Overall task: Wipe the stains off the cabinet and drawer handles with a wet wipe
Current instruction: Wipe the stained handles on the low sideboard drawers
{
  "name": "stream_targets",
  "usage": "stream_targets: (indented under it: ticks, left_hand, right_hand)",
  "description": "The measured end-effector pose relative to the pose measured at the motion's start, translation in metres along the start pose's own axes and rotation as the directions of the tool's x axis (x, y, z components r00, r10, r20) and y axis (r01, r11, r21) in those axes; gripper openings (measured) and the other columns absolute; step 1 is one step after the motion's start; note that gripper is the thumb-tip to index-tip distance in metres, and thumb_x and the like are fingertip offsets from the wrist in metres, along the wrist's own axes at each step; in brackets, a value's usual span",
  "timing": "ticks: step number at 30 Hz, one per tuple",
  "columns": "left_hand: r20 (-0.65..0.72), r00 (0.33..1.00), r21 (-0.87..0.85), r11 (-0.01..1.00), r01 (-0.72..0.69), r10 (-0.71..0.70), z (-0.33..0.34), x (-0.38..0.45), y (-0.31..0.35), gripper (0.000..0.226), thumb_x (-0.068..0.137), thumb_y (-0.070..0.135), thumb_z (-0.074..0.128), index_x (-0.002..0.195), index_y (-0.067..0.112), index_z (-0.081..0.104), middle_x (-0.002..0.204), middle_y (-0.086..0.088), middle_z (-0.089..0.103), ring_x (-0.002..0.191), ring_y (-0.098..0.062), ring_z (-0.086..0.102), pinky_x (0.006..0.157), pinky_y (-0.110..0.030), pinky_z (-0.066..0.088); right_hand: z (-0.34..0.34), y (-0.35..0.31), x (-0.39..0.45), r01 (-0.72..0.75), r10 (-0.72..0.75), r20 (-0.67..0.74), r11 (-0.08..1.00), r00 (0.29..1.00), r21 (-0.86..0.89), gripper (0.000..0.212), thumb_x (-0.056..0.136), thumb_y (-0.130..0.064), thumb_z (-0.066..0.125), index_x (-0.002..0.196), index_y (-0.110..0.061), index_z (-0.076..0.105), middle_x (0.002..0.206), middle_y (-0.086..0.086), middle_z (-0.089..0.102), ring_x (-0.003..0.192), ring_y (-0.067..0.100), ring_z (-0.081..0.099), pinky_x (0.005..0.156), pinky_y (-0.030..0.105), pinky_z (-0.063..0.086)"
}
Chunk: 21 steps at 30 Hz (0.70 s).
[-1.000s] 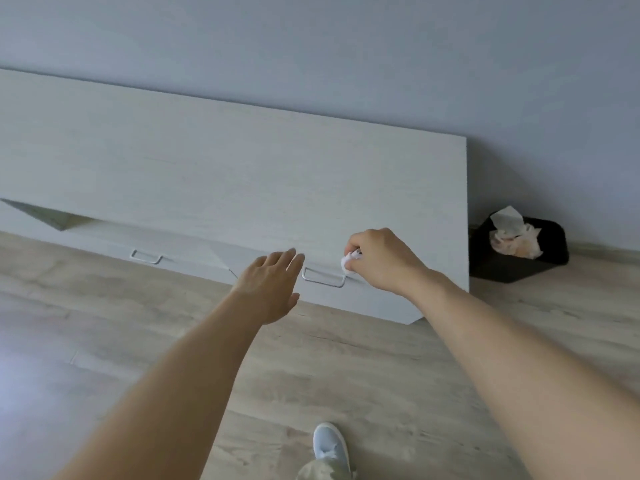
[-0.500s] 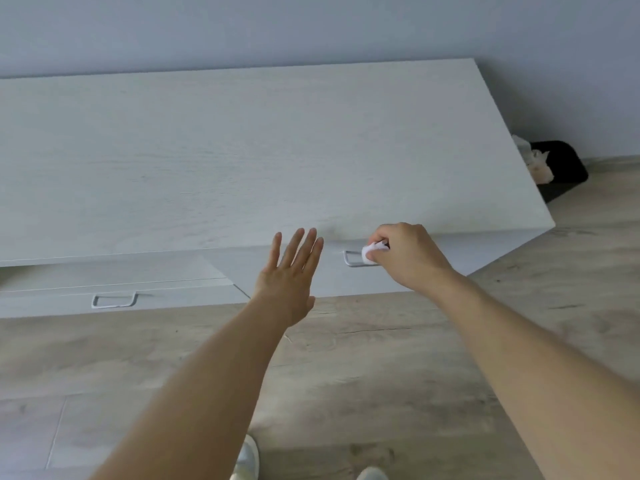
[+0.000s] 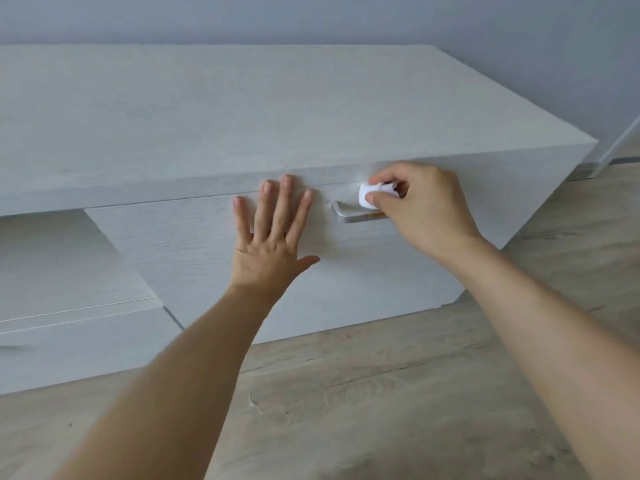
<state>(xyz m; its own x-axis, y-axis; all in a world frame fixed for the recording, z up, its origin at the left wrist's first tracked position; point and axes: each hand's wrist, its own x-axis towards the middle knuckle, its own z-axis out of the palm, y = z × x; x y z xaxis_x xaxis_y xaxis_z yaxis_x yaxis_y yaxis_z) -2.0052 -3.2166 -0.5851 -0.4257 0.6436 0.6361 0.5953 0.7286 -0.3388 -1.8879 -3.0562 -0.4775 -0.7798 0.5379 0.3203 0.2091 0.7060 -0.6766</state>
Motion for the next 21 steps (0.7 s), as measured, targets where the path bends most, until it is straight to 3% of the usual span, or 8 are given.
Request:
stream_targets:
  ticks: [3,6,11,18,21]
  left_hand:
    - [-0.127,0.992,0.039,0.999,-0.001,0.005,0.012,0.004,-0.002,0.118,0.06,0.068,0.072,0.147,0.01,0.017,0.148,-0.017,0.015,0.14,-0.039,0.004,0.1,-0.066,0.012]
    - [-0.195,0.981,0.068,0.998,0.0,0.013,0.01,0.0,-0.003,0.116,0.062,0.065,0.074,0.148,0.01,0.019,0.154,-0.017,0.019,0.137,-0.036,0.019,0.104,-0.063,0.016]
    - [-0.223,0.975,0.047,0.999,0.007,0.004,-0.003,-0.003,-0.001,0.116,0.069,0.06,0.074,0.149,0.005,0.013,0.152,-0.013,0.018,0.139,-0.035,0.018,0.108,-0.06,0.016]
    - [-0.305,0.949,-0.026,0.996,0.081,-0.085,0.012,0.004,0.01,0.115,0.069,0.062,0.07,0.151,0.006,0.012,0.152,-0.02,0.019,0.139,-0.038,0.015,0.105,-0.064,0.008]
    - [-0.293,0.947,-0.054,0.991,0.119,-0.129,0.011,0.005,0.015,0.114,0.07,0.062,0.069,0.151,0.005,0.013,0.152,-0.022,0.023,0.139,-0.038,0.014,0.106,-0.064,0.007]
  right_hand:
    - [0.004,0.005,-0.001,0.05,-0.046,-0.073,0.998,0.996,0.046,0.014,0.079,-0.019,0.07,0.092,-0.024,0.072,0.072,-0.02,0.059,0.07,0.003,0.057,0.056,0.002,0.037]
    - [0.006,0.003,-0.006,0.068,-0.06,-0.095,0.995,0.994,0.079,0.011,0.08,-0.019,0.068,0.089,-0.024,0.071,0.07,-0.019,0.059,0.069,0.001,0.056,0.056,0.003,0.038]
    - [0.002,-0.006,-0.011,0.065,-0.059,-0.136,0.997,0.989,0.047,0.013,0.081,-0.017,0.067,0.092,-0.02,0.072,0.074,-0.017,0.059,0.071,0.002,0.055,0.058,0.001,0.036]
    - [0.011,0.013,-0.022,0.188,-0.167,-0.407,0.982,0.898,0.013,0.016,0.086,-0.013,0.061,0.1,-0.014,0.069,0.096,-0.001,0.061,0.082,0.007,0.053,0.072,0.014,0.04]
    - [0.005,0.026,-0.025,0.188,-0.157,-0.461,0.982,0.874,0.022,0.017,0.088,-0.011,0.06,0.102,-0.013,0.069,0.096,-0.003,0.058,0.081,0.004,0.049,0.069,0.003,0.035]
